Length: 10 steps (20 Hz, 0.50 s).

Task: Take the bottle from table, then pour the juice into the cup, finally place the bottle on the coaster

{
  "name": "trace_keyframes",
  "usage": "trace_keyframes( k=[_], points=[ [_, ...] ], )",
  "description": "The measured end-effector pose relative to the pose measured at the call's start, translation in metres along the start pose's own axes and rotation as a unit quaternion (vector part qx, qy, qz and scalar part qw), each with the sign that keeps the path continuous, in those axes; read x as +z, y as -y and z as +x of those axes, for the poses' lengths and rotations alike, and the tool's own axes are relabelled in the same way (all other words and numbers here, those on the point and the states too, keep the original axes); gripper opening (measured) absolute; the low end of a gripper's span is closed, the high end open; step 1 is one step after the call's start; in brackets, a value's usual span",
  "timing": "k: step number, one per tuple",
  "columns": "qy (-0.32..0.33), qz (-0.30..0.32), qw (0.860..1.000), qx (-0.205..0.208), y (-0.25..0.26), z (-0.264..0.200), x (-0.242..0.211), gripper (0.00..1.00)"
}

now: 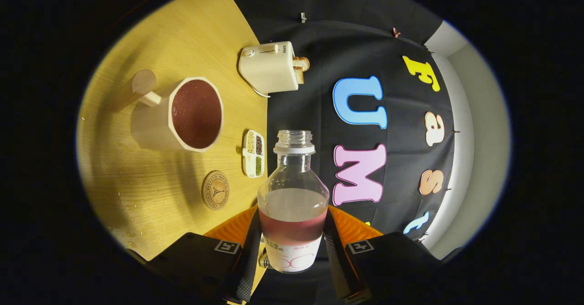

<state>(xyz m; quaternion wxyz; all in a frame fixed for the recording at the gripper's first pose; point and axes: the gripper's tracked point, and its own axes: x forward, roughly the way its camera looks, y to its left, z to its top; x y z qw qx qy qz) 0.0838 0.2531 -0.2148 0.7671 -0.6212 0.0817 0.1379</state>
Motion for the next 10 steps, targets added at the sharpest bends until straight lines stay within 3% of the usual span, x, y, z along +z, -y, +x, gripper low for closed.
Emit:
trace_keyframes(
  k=[10],
  points=[
    [0.018, -0.056, 0.998, 0.006, -0.0064, 0.0048, 0.0083, 0.70]
  ],
)
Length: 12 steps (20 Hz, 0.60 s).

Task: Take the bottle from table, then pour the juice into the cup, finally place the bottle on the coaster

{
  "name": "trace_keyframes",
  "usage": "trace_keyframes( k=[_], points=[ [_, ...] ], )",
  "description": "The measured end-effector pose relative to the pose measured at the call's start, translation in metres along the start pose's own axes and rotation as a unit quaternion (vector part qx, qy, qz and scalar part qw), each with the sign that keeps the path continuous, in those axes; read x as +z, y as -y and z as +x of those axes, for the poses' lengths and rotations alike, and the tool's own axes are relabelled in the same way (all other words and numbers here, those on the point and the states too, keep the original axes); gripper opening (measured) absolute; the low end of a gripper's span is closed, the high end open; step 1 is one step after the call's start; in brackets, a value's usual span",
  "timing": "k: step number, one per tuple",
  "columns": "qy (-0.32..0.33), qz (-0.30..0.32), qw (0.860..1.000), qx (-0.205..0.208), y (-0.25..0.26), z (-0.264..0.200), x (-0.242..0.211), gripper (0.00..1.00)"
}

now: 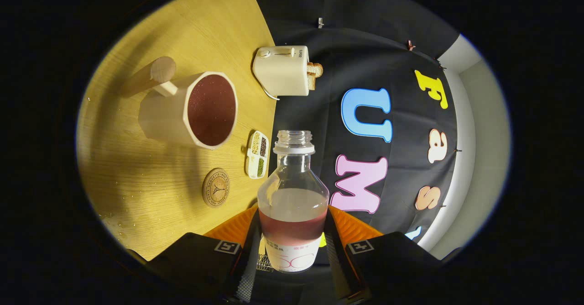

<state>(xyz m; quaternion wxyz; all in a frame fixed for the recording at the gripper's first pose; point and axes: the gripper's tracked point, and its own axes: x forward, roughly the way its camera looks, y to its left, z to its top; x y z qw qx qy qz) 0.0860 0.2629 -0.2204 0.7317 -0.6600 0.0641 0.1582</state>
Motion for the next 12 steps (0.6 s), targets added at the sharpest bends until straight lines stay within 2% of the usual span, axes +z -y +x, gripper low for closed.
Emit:
trace_keyframes(
  k=[12],
  points=[
    [0.012, -0.052, 0.998, 0.011, -0.008, 0.006, 0.011, 0.70]
  ],
)
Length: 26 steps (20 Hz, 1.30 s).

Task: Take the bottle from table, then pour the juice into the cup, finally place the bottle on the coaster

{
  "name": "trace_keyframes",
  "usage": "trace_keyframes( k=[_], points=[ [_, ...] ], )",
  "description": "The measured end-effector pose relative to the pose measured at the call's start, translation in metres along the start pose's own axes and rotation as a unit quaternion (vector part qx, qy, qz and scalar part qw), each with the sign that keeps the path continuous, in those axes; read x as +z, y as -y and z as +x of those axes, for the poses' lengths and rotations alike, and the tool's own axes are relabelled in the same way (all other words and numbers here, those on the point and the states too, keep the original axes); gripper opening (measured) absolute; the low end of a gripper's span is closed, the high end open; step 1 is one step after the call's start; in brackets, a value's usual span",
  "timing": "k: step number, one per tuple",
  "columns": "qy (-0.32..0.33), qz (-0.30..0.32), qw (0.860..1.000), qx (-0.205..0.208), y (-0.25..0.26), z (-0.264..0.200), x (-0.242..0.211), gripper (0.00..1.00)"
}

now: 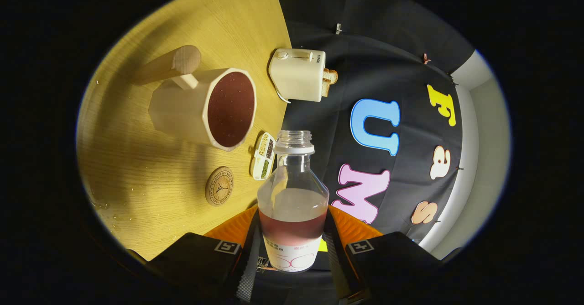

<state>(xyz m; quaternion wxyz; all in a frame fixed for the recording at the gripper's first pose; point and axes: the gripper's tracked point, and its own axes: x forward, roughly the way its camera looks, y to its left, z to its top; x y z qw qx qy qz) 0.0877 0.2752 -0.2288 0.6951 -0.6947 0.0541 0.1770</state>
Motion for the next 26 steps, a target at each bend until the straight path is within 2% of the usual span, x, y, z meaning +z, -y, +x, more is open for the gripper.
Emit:
trace_keyframes(
  k=[26],
  points=[
    [0.017, -0.045, 0.999, -0.005, 0.0037, 0.0084, 0.0060, 0.70]
  ],
)
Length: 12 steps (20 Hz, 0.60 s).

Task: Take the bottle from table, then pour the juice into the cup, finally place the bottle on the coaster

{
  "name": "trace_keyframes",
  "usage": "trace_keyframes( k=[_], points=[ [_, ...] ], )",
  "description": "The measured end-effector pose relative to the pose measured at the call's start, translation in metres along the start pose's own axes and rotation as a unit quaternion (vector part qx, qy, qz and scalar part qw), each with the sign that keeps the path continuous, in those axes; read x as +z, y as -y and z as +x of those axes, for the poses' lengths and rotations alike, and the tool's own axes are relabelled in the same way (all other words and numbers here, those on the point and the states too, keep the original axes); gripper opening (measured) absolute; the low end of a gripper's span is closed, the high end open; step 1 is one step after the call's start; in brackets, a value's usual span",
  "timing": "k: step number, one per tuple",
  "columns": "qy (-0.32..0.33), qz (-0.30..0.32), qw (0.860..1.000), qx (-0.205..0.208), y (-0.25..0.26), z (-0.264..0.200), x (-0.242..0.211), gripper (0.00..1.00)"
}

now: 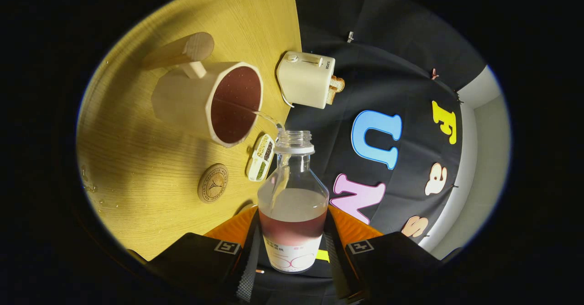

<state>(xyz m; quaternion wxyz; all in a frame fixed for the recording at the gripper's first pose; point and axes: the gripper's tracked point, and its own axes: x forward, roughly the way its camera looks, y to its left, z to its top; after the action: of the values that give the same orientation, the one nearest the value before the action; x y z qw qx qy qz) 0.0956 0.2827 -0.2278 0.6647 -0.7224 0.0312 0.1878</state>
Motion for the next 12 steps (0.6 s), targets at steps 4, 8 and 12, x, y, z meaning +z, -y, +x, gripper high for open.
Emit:
trace_keyframes(
  k=[4, 8, 12],
  points=[
    [0.005, -0.008, 1.000, 0.000, 0.0001, -0.0012, 0.0002, 0.70],
    [0.004, -0.008, 1.000, 0.001, 0.0015, -0.0002, -0.0016, 0.70],
    [0.005, -0.011, 1.000, 0.001, 0.0032, -0.0008, -0.0005, 0.70]
  ],
)
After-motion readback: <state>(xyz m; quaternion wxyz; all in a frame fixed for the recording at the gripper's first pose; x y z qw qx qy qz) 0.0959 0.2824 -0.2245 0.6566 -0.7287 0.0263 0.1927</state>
